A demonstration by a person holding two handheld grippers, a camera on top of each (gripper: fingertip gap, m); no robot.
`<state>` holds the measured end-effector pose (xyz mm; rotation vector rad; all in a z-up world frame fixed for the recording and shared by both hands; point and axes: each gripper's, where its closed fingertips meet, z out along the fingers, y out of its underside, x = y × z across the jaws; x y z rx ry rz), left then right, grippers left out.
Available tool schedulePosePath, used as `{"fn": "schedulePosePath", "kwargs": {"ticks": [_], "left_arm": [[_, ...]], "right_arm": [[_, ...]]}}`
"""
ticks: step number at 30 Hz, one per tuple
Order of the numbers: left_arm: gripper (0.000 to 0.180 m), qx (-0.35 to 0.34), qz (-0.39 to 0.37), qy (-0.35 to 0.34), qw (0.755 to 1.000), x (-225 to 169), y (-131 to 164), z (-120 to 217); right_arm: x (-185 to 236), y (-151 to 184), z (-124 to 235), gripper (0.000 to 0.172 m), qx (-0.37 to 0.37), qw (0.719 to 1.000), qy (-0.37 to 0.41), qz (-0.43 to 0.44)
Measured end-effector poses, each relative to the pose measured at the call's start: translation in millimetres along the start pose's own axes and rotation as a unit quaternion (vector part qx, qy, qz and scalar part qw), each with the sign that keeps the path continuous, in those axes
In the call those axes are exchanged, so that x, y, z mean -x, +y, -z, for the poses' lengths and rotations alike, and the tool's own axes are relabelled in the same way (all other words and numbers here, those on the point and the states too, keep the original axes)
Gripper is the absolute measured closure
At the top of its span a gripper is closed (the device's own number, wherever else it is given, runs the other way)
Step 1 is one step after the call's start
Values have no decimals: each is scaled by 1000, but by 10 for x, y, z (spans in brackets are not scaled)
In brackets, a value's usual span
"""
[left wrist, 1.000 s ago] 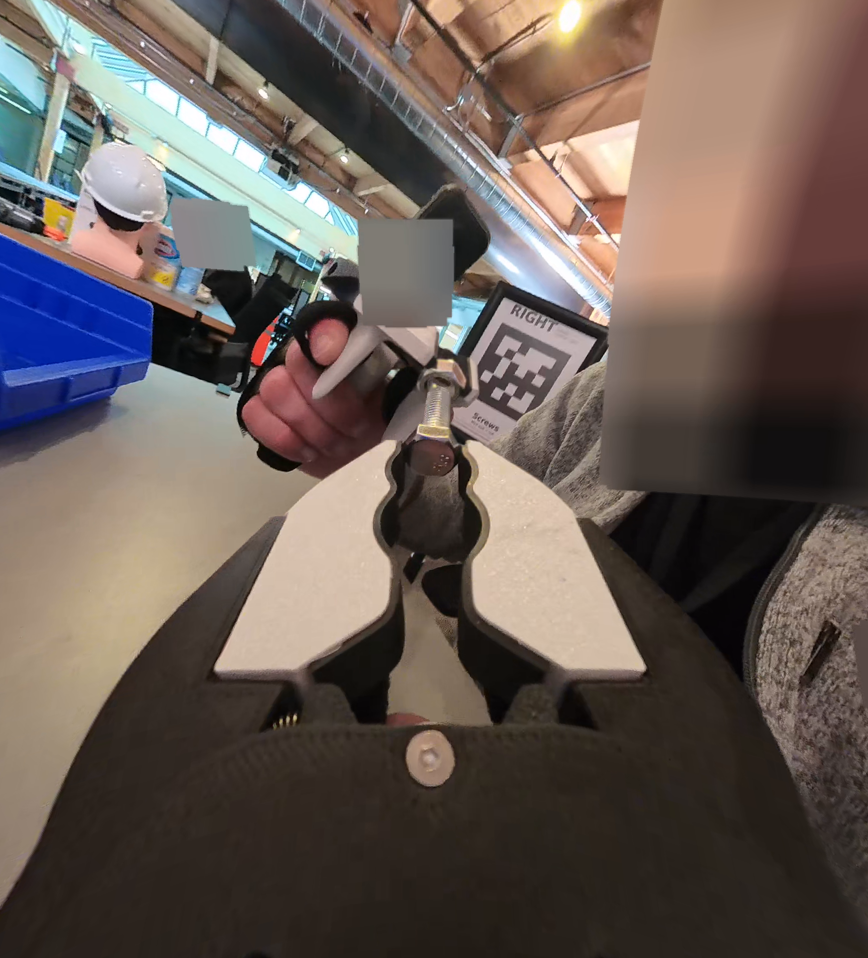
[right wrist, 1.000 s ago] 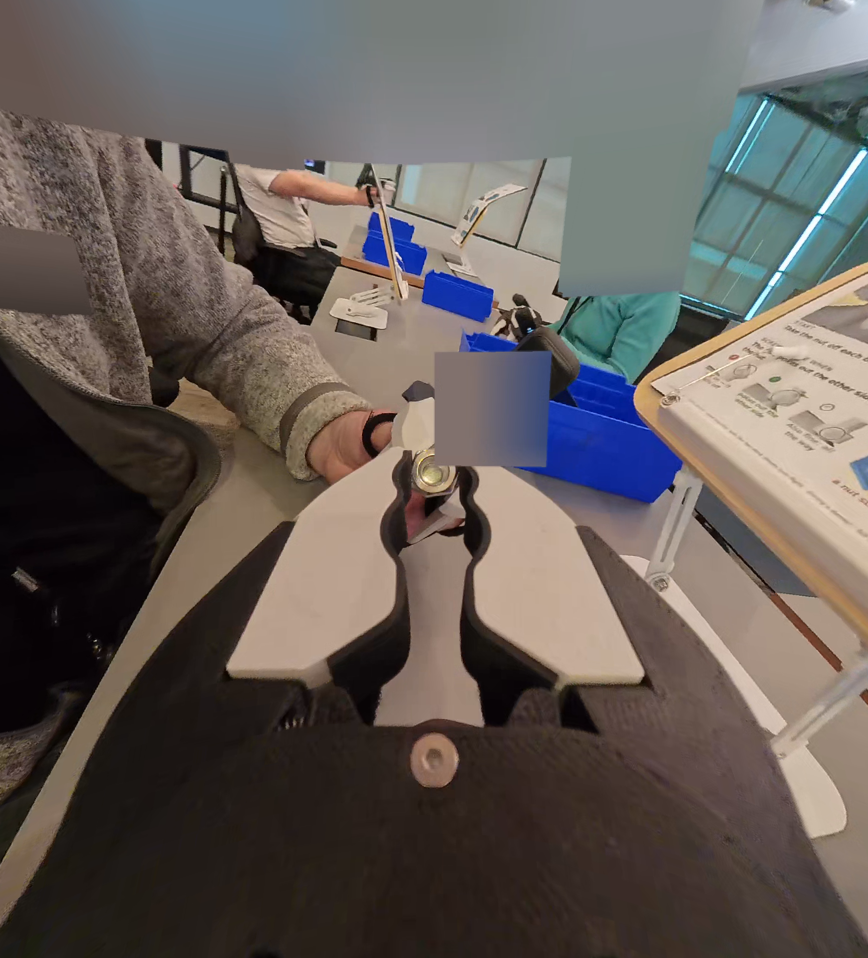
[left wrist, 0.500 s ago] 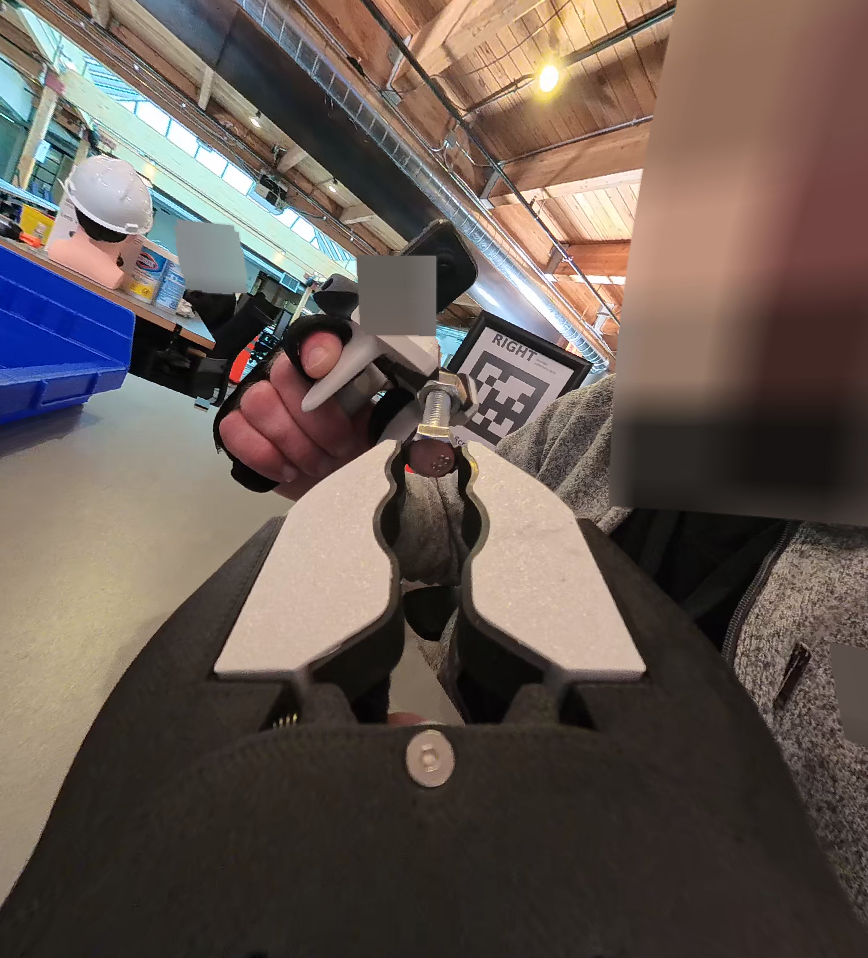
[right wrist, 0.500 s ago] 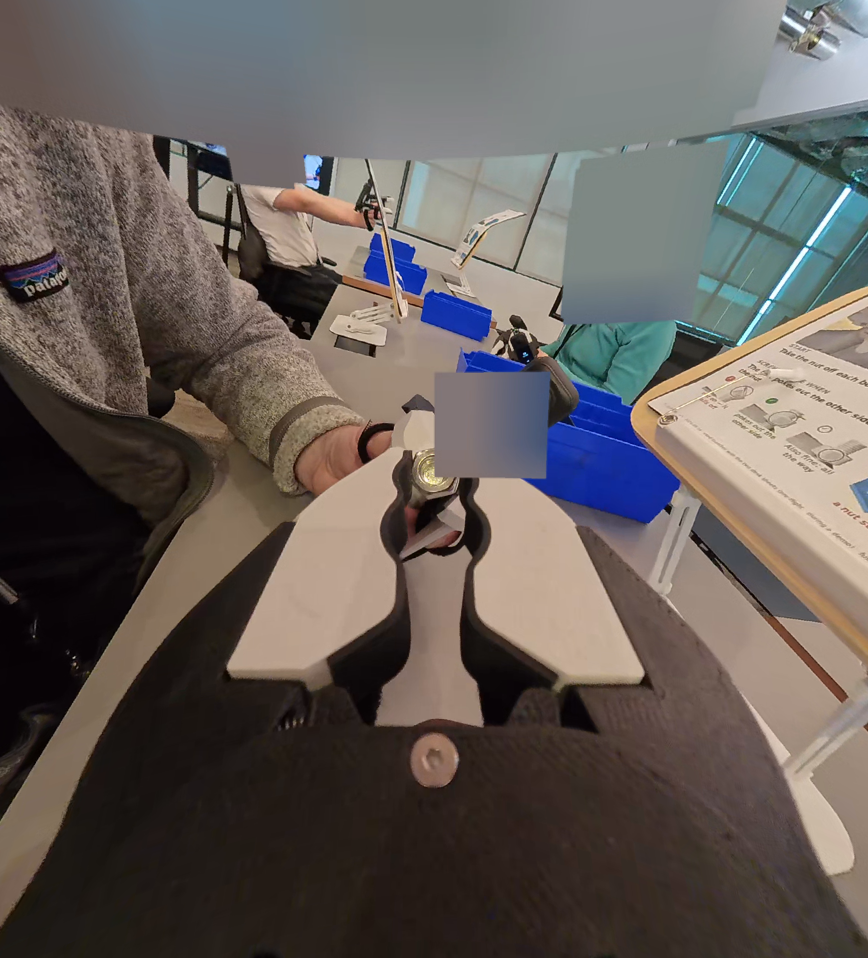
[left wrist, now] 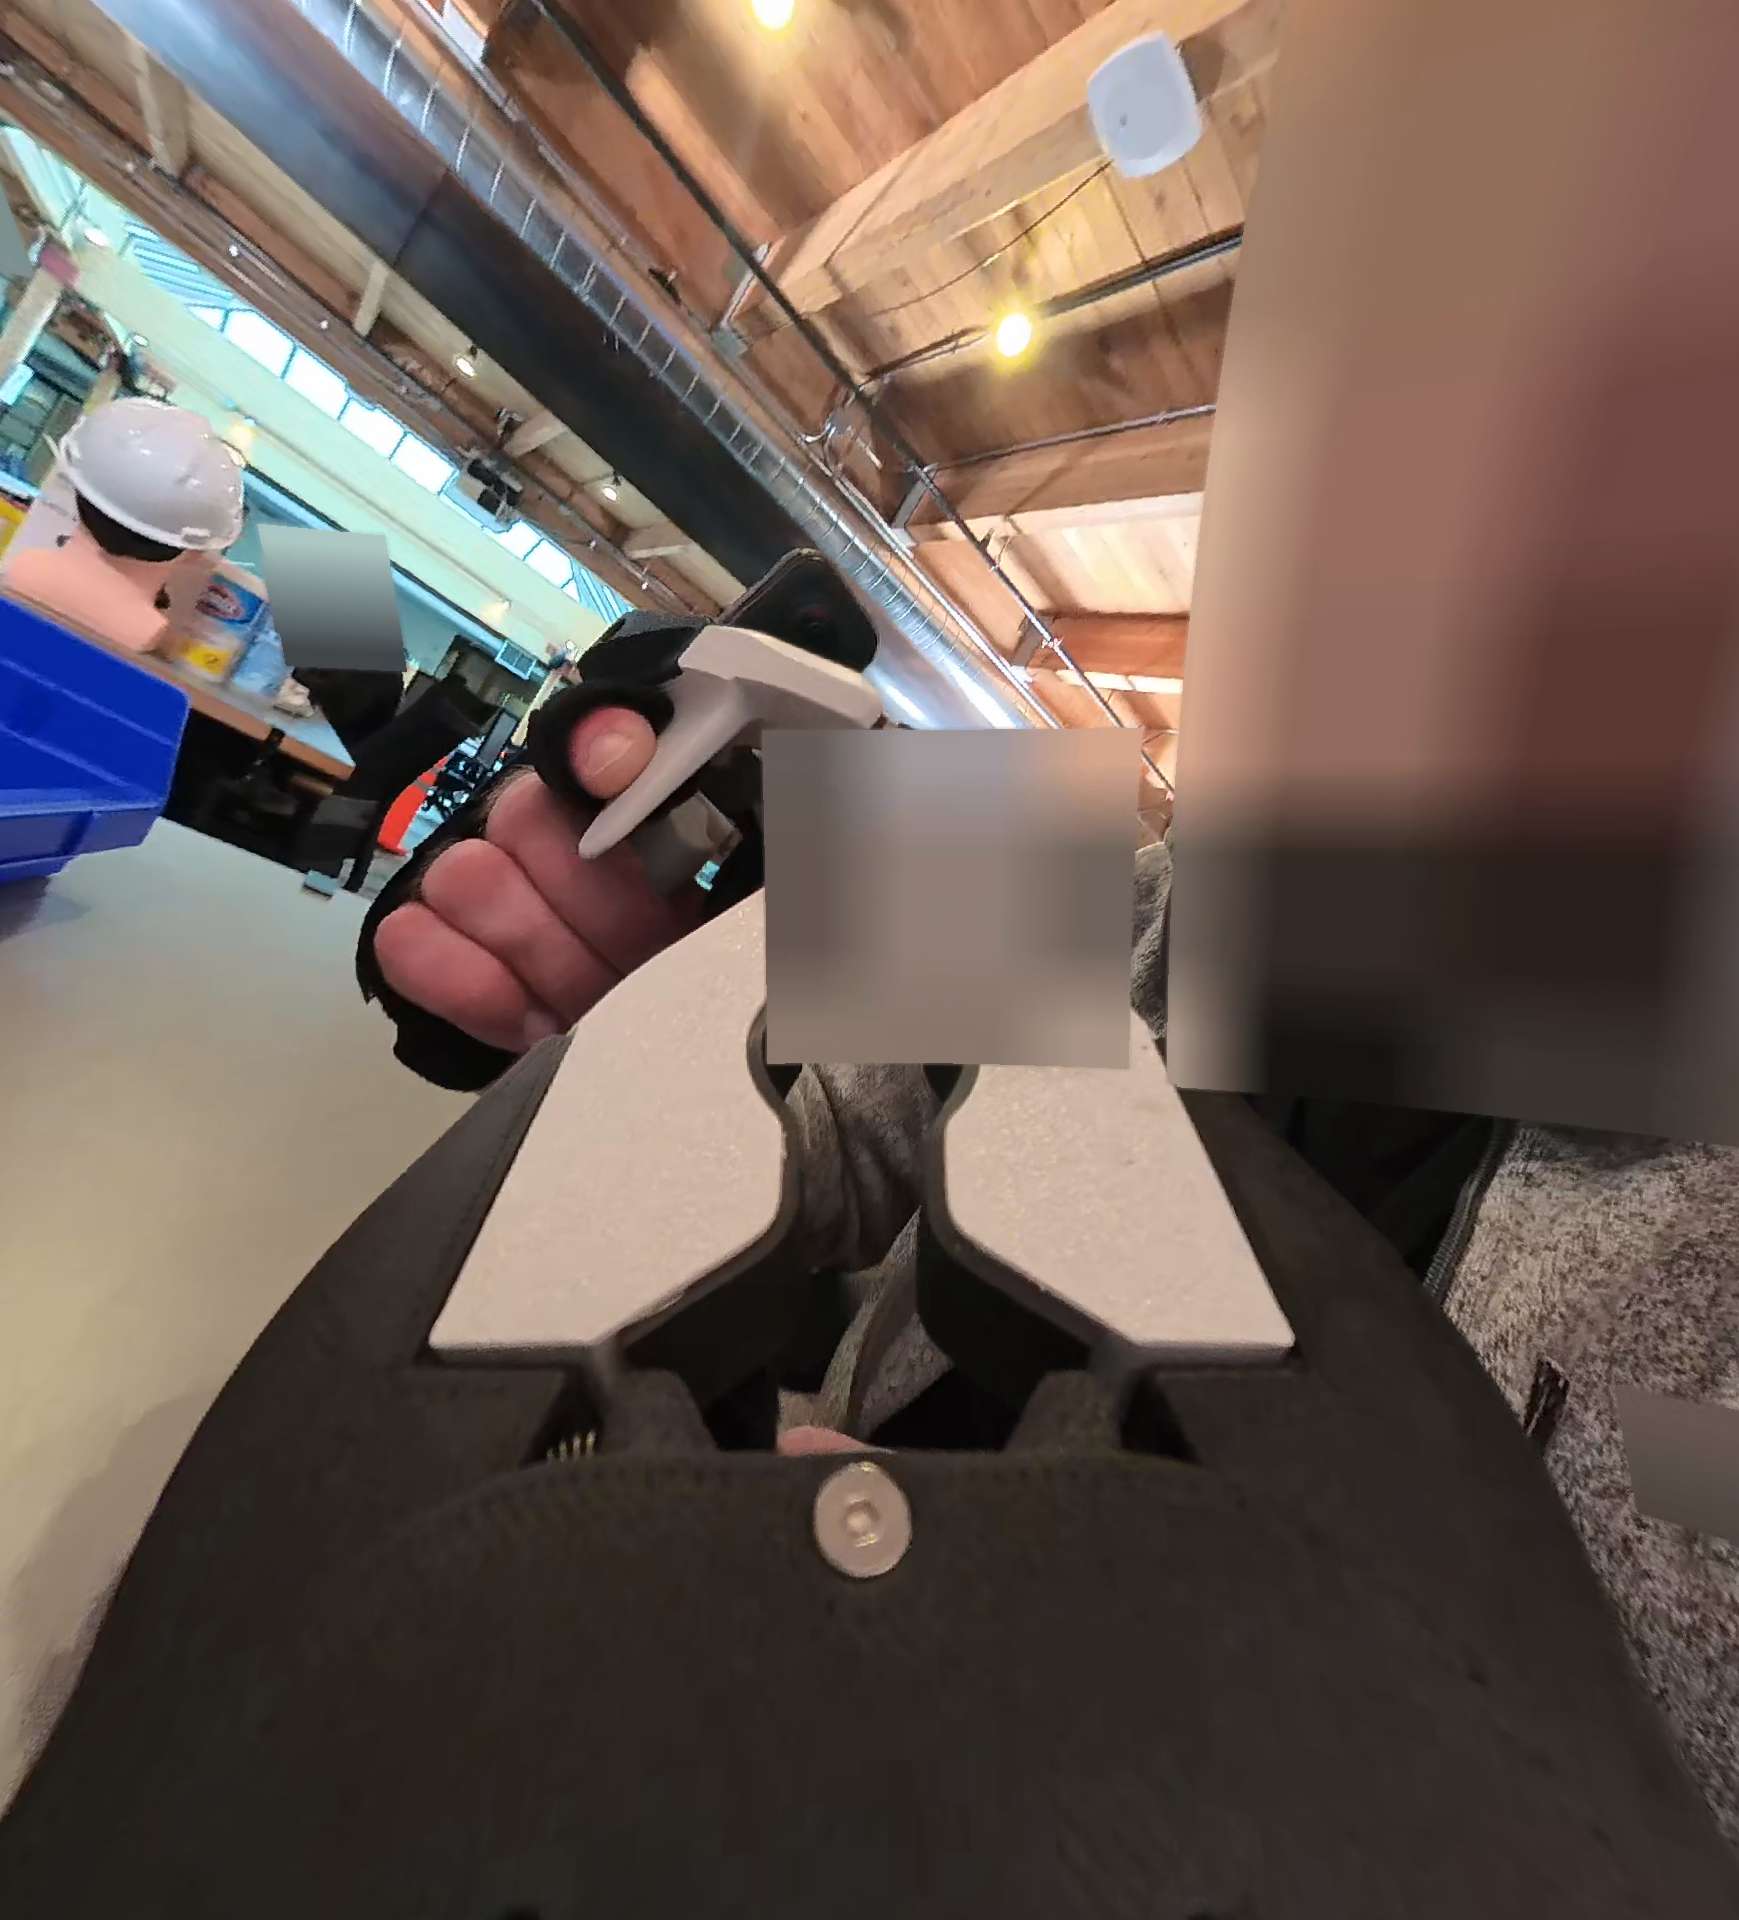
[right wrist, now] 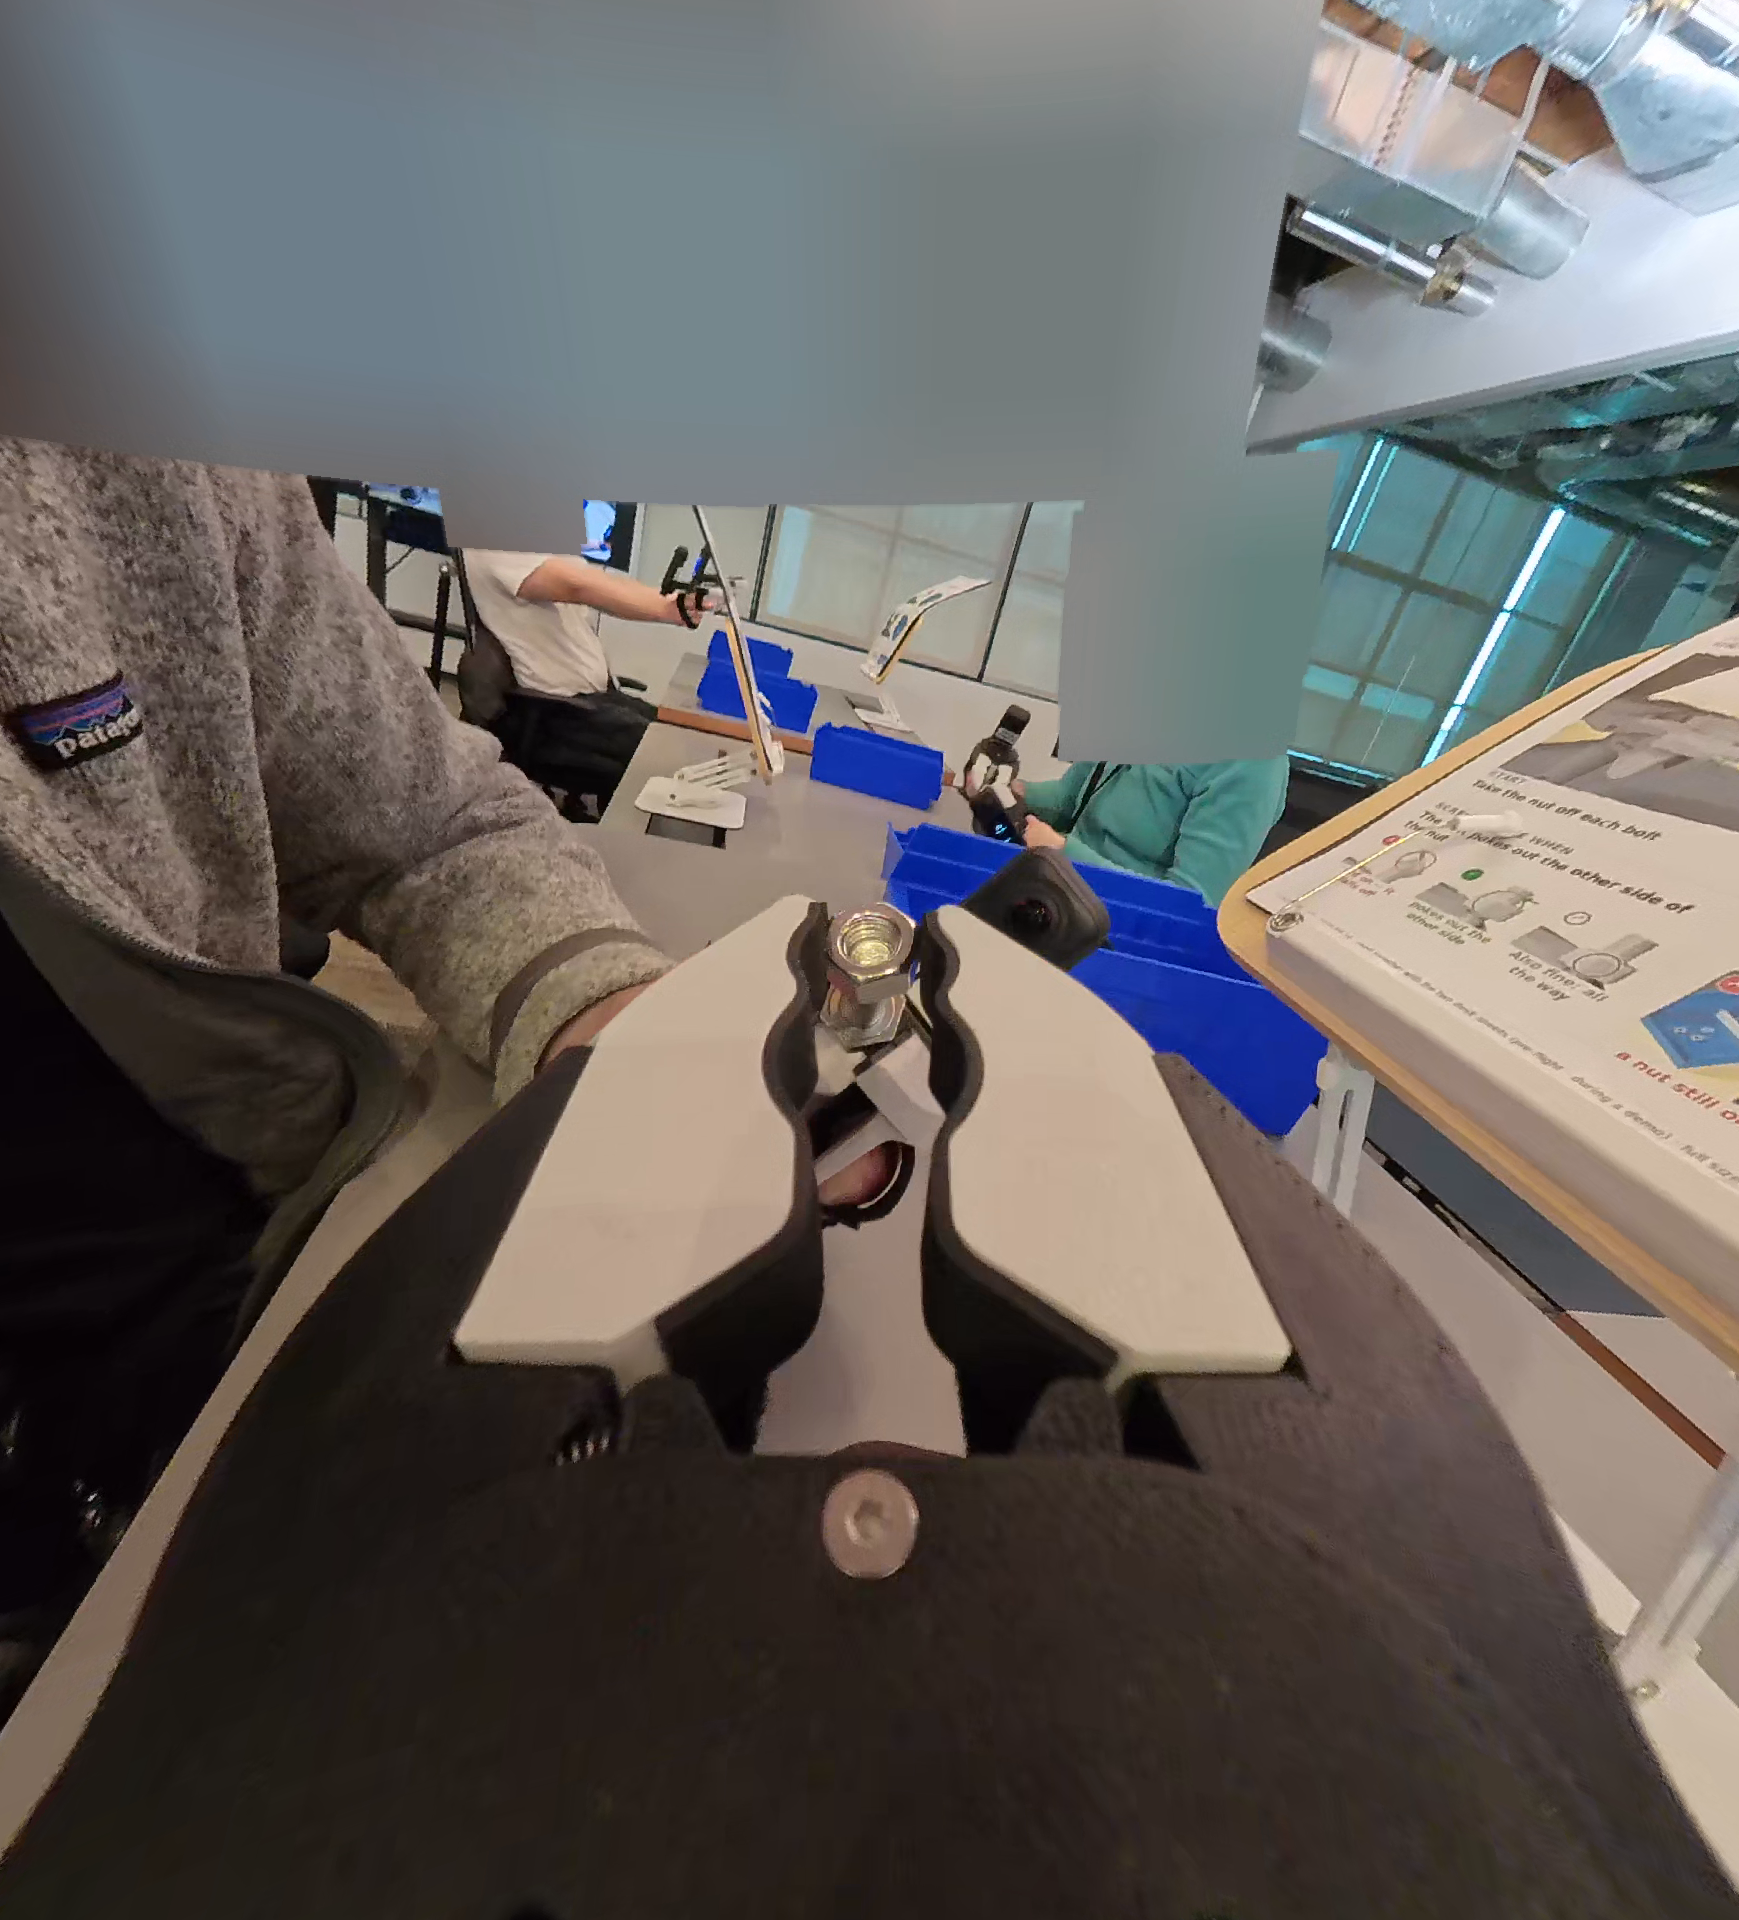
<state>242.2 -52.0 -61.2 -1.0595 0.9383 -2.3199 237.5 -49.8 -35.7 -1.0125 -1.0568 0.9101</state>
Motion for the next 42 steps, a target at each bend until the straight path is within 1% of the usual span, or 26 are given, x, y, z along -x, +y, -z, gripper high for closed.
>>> {"fn": "schedulePosePath", "kwargs": {"ticks": [4,10,14,19,23,27,30,32,37,42], "left_arm": [[161,-16,0,8,1000,-27,-41,-23],[161,-18,3,9,1000,-5,-41,-16],[161,-16,-9,6,1000,-13,-40,-33],[161,-8,-33,-7,999,-8,-66,-28],[162,9,-84,-44,995,26,-65,-31],[162,37,-148,-88,984,66,-75,-32],[162,66,-208,-132,967,119,-70,-28],[162,88,-249,-163,950,161,-67,-27],[162,139,-350,-234,896,253,-82,-9],[162,170,-414,-286,848,319,-121,22]], "right_arm": [[-3,-42,-1,155,-11,1000,4,6],[-19,-33,15,155,-19,1000,3,-11],[-22,-60,24,155,-36,999,-2,-33],[-26,-74,19,155,-36,998,-5,-43],[-49,-66,30,155,-35,998,-1,-55],[-78,-58,42,155,-35,997,3,-69],[-108,-48,56,155,-45,994,6,-96],[-127,-40,68,155,-48,993,9,-106],[-177,-24,89,155,-63,987,16,-146],[-237,20,119,155,-64,982,27,-173]]}}
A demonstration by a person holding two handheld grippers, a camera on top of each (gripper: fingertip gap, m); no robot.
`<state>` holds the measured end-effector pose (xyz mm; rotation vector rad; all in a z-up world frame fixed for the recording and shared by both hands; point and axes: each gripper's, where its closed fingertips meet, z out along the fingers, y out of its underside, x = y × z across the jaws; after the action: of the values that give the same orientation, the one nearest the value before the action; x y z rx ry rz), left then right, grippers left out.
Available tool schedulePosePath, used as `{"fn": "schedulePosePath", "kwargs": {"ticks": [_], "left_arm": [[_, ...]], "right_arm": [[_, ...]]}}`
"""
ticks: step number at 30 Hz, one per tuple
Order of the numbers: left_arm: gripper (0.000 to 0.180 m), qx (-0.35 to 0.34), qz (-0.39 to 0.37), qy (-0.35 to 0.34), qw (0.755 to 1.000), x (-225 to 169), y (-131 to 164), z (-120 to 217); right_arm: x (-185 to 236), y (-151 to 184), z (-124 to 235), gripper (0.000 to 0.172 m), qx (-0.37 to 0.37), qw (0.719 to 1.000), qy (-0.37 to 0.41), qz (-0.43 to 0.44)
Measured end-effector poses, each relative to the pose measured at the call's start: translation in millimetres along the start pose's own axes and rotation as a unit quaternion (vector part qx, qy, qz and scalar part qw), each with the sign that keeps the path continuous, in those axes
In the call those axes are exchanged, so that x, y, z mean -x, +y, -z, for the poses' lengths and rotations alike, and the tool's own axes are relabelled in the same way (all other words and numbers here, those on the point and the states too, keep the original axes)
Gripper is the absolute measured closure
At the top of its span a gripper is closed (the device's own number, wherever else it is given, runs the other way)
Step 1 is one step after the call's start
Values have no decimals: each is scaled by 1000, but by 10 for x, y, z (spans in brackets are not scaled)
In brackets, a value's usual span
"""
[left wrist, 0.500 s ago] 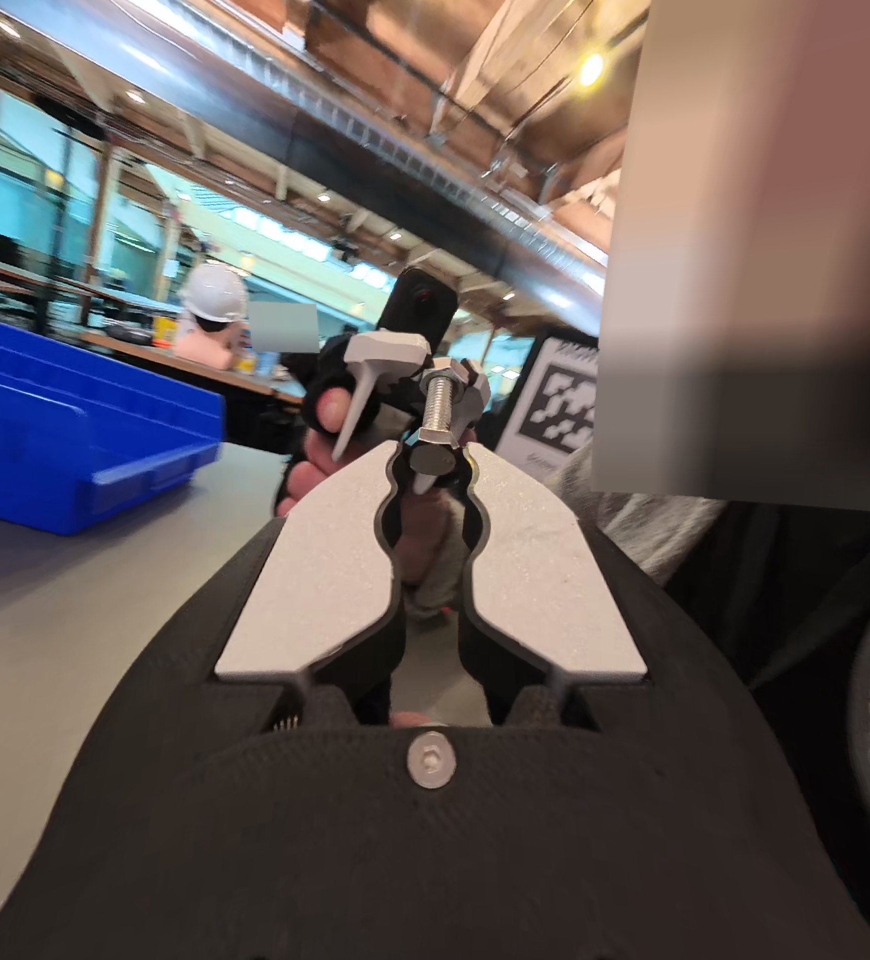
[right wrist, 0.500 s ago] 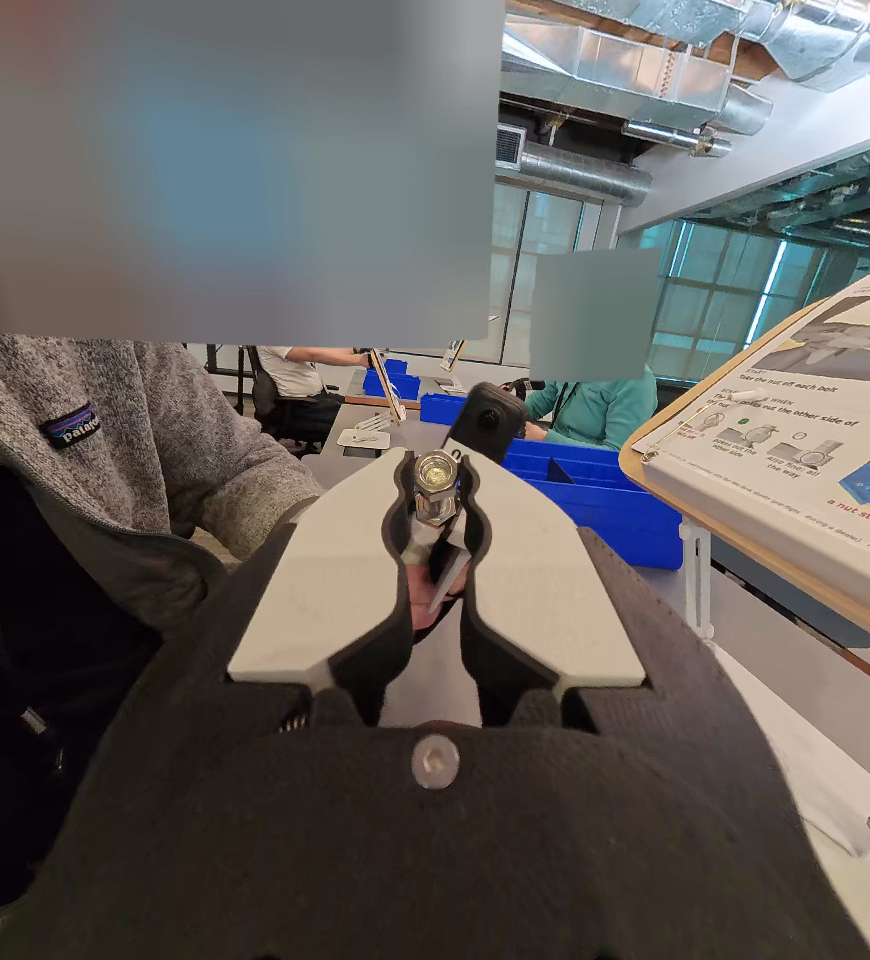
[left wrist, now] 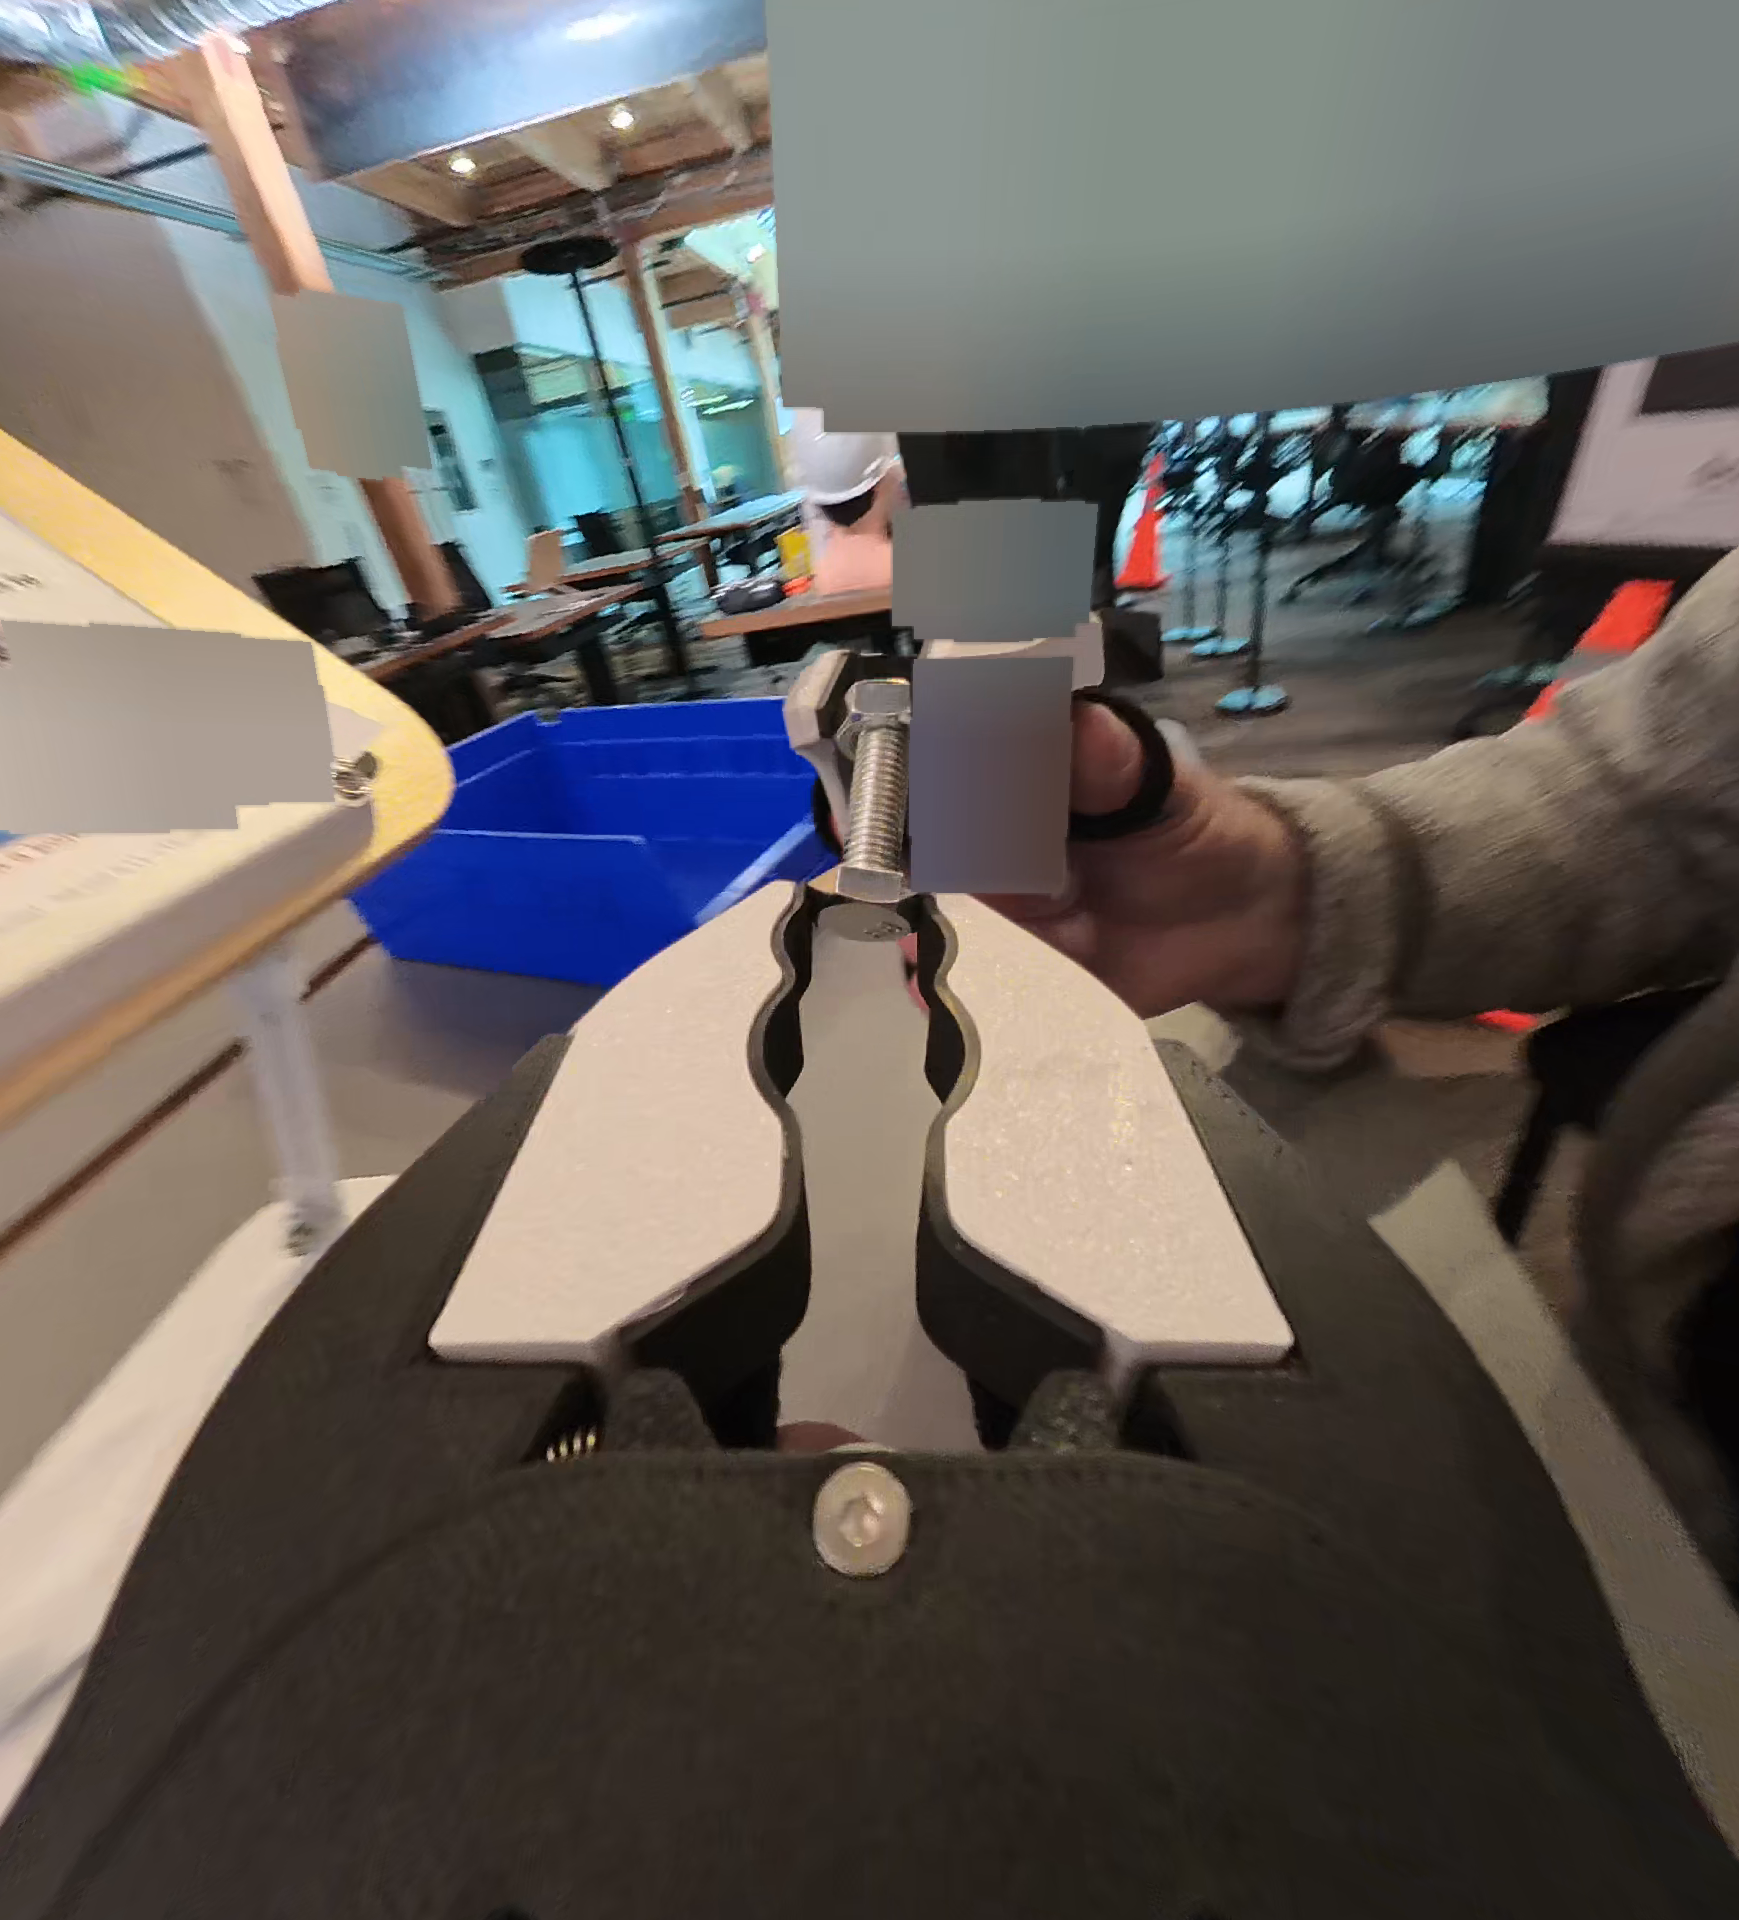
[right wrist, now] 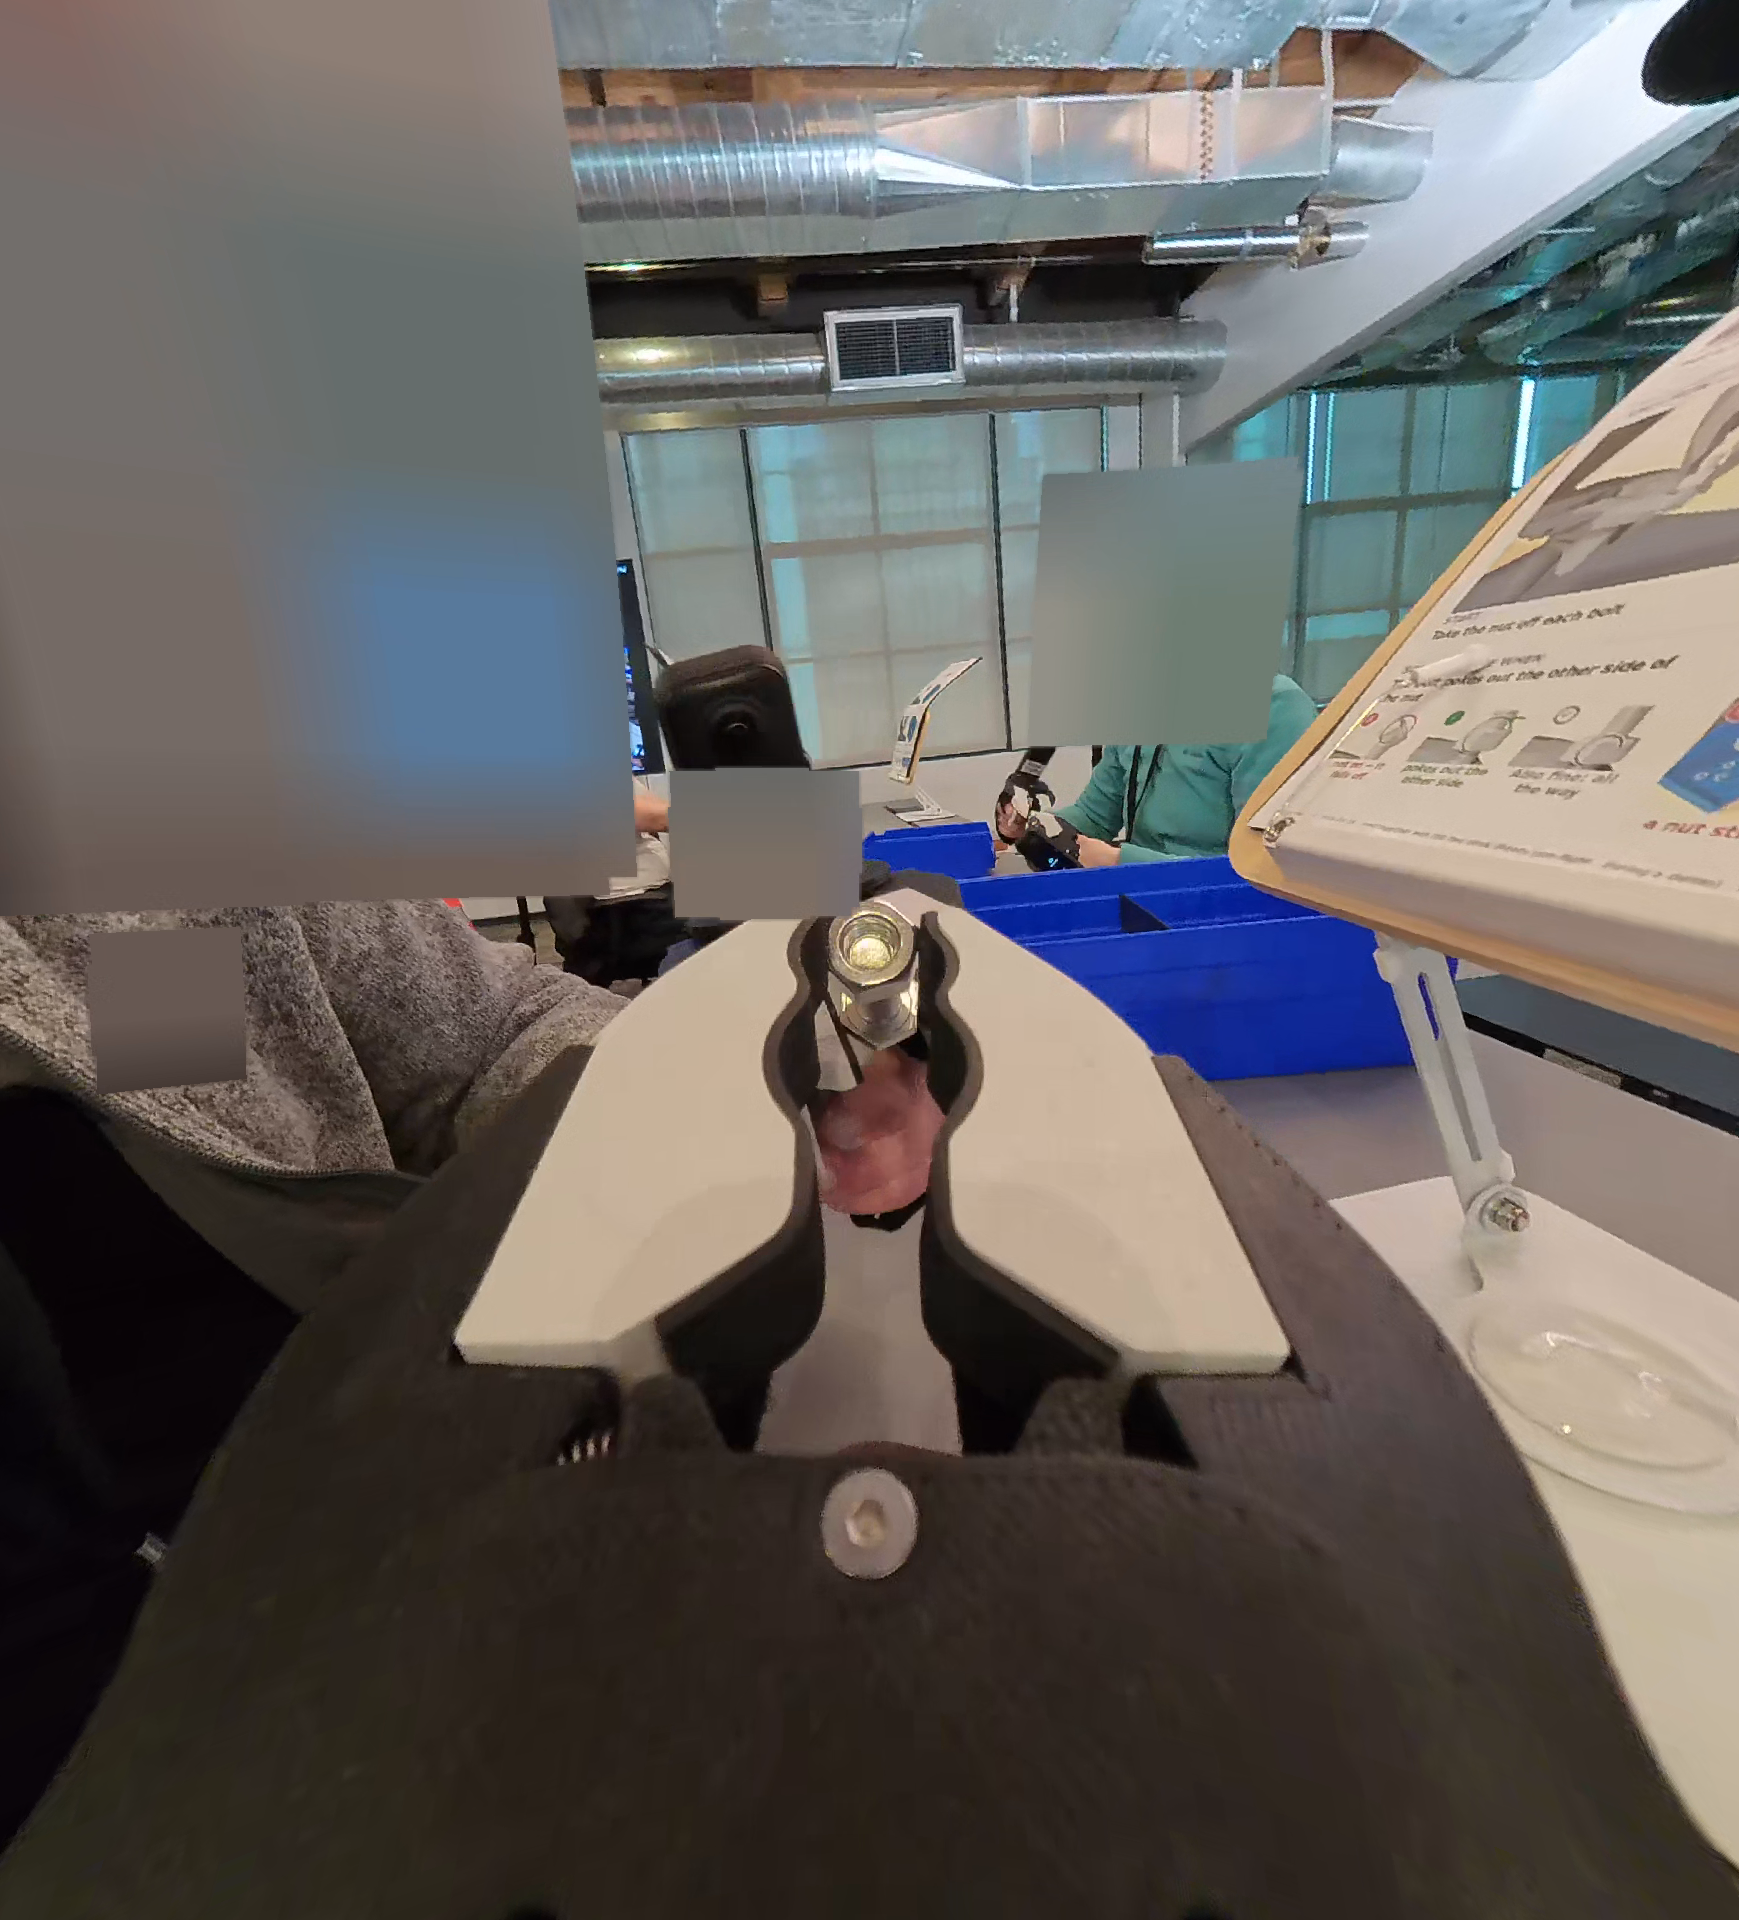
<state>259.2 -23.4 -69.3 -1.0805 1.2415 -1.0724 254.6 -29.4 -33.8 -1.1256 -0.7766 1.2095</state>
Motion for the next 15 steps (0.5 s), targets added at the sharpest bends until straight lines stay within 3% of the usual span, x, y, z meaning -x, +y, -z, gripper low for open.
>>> {"fn": "schedulePosePath", "kwargs": {"ticks": [6,11,15], "left_arm": [[162,38,-75,-55,995,70,61,-24],[162,84,-178,-113,974,155,67,3],[162,88,-187,-122,971,155,63,4]], "right_arm": [[-55,14,16,155,-17,999,10,-34],[-123,29,40,155,-41,995,17,-86],[-155,34,55,155,-54,992,18,-108]]}}
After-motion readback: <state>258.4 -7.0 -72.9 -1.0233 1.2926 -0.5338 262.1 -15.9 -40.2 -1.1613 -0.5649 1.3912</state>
